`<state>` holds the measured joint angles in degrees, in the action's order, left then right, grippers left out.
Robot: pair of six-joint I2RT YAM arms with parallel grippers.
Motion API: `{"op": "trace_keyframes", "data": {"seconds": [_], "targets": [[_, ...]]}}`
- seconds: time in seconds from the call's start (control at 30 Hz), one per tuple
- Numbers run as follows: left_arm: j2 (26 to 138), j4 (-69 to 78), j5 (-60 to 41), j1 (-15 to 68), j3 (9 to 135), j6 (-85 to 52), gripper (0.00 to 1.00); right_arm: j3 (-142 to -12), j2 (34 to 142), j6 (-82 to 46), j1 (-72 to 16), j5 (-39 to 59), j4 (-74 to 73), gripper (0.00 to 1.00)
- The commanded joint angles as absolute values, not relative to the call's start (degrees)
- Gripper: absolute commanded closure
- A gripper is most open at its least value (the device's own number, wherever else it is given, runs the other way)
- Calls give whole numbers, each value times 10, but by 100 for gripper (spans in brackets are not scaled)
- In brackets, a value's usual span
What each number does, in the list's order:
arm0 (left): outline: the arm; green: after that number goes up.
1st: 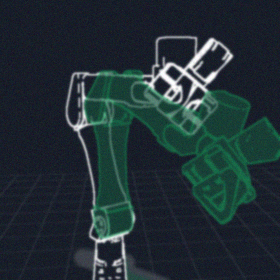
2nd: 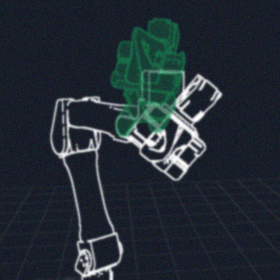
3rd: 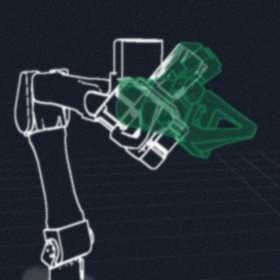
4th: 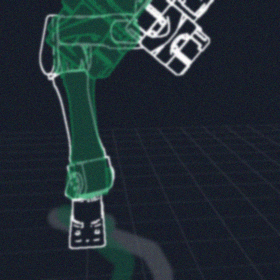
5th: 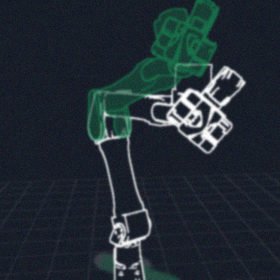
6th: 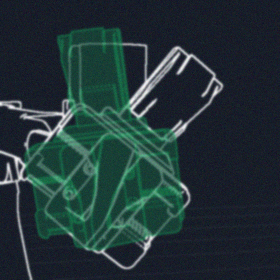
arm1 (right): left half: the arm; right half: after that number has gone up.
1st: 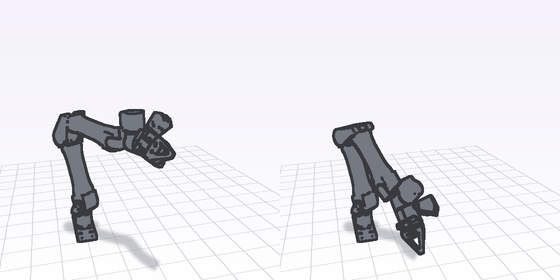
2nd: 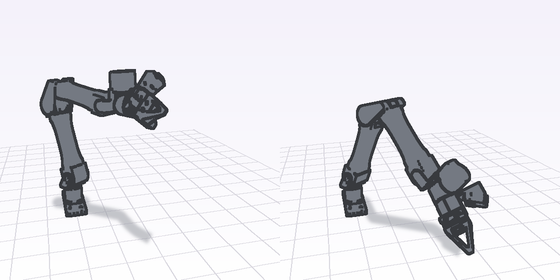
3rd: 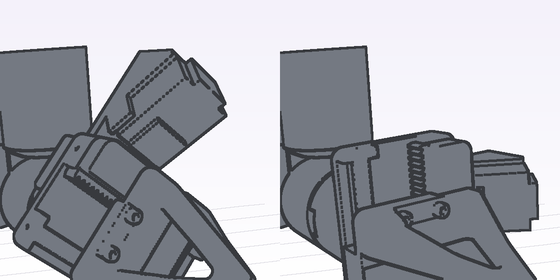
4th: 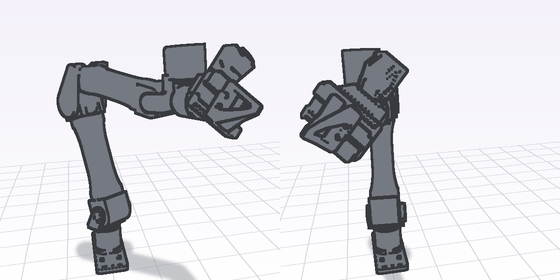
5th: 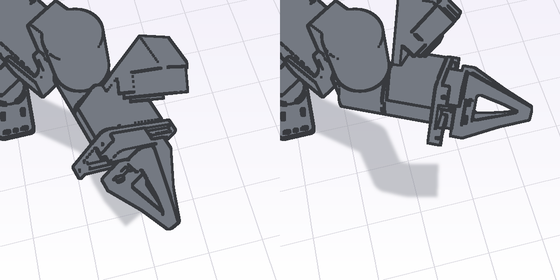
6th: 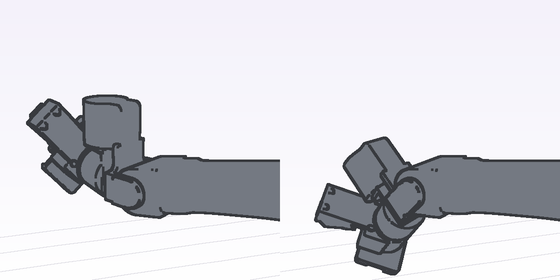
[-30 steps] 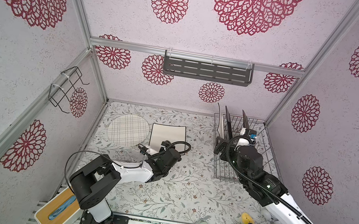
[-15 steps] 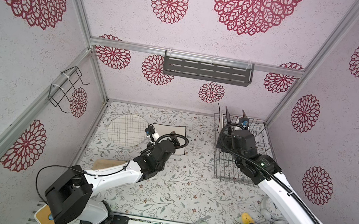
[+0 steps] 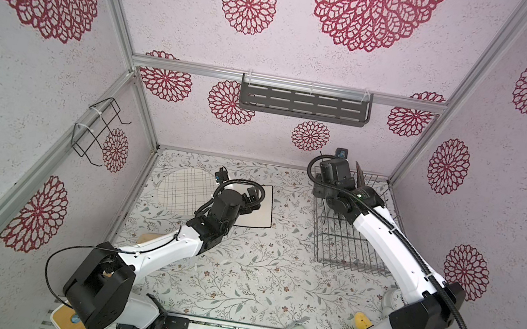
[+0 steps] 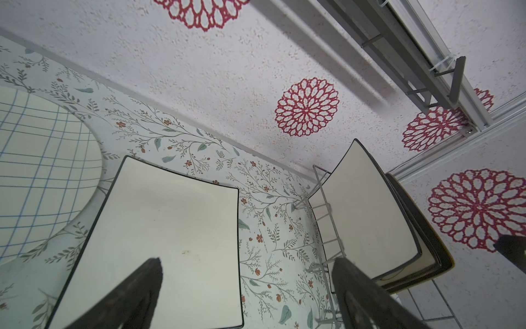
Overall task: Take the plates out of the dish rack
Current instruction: 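Open the left gripper off the plate while the right gripper descends into the rack, then close the right gripper on the white square plate's top edge in the rack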
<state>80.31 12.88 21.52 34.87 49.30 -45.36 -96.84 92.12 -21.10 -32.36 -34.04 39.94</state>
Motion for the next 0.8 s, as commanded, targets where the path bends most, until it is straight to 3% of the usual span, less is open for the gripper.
{"op": "trace_keyframes", "data": {"seconds": [0.0,0.33,0.77], "targets": [[820,141,174,340,515,-446,3,-1045,968,-231,-318,-372,479,32],[841,246,73,280,471,-534,3,-1218,1120,-217,-301,-376,558,42],[806,210,89,263,453,-509,3,-1294,1215,-200,-287,-415,573,46]]}}
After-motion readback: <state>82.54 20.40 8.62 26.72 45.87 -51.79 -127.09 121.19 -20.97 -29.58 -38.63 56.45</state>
